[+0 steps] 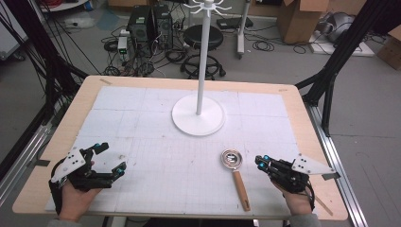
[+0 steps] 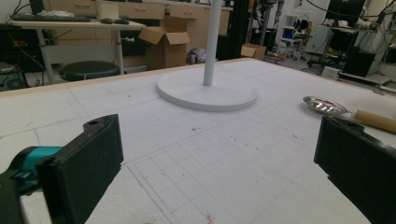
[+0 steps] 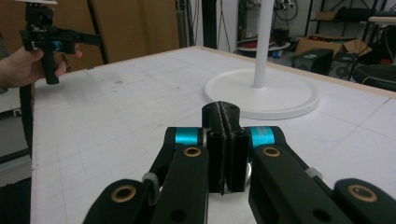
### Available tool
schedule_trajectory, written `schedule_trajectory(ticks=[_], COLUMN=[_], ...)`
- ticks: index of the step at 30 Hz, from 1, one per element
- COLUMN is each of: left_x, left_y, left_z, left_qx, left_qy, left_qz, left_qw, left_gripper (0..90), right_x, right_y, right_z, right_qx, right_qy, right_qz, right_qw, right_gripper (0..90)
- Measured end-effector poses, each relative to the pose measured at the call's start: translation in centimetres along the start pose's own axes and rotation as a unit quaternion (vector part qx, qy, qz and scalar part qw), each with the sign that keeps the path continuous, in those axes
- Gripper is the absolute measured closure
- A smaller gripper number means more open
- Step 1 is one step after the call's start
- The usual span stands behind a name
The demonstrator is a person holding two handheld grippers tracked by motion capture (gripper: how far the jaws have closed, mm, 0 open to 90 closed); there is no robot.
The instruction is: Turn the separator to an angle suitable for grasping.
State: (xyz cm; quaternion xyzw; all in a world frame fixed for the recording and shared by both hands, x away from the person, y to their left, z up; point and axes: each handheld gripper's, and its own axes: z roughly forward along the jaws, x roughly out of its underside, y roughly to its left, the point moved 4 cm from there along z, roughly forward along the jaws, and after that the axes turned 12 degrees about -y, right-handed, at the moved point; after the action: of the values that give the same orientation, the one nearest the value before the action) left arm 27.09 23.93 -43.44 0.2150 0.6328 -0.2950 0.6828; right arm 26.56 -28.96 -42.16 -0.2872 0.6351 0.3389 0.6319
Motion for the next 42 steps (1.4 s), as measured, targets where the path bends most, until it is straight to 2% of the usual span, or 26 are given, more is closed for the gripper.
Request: schedule_trajectory(ticks=[9, 11, 15, 16, 23, 26, 30, 35, 42], left_x=[0.0, 0.0, 0.0, 0.0, 0.1, 0.1, 0.1, 0.1, 0.2], left_y=[0.0, 0.0, 0.0, 0.0, 0.0, 0.0, -0.1, 0.0, 0.0], left_z=[0.0, 0.0, -0.1, -0.1, -0.1, 0.0, 0.0, 0.0, 0.2], left_qx=[0.000, -0.001, 0.000, 0.000, 0.002, 0.000, 0.002, 0.002, 0.003], left_qy=[0.002, 0.001, 0.002, 0.003, 0.005, 0.003, 0.007, 0.007, 0.005], left_qz=[0.003, 0.002, 0.003, 0.003, 0.002, 0.001, 0.003, 0.004, 0.001], left_qw=[1.0000, 1.0000, 1.0000, 1.0000, 1.0000, 1.0000, 1.0000, 1.0000, 1.0000], left_gripper=[1.7, 1.7, 1.7, 1.7, 1.7, 1.7, 1.7, 1.7, 1.7], right_x=[0.7, 1.0, 1.4, 1.6, 2.3, 2.9, 3.3, 3.8, 4.1], right_y=[0.7, 1.0, 1.2, 1.3, 1.3, 1.2, 1.3, 1.3, 1.3], right_z=[0.9, 1.3, 1.6, 1.7, 1.8, 1.8, 1.8, 1.7, 1.2], right_qx=[-0.032, -0.042, -0.053, -0.061, -0.073, -0.078, -0.082, -0.090, -0.090], right_qy=[0.046, 0.065, 0.080, 0.093, 0.120, 0.141, 0.153, 0.177, 0.191], right_qz=[-0.002, -0.004, -0.004, -0.004, -0.003, 0.002, 0.005, 0.009, 0.016], right_qw=[0.9984, 0.9970, 0.9954, 0.9938, 0.9901, 0.9869, 0.9848, 0.9799, 0.9772], right_gripper=[90.0, 90.0, 90.0, 90.0, 90.0, 90.0, 90.0, 90.0, 90.0])
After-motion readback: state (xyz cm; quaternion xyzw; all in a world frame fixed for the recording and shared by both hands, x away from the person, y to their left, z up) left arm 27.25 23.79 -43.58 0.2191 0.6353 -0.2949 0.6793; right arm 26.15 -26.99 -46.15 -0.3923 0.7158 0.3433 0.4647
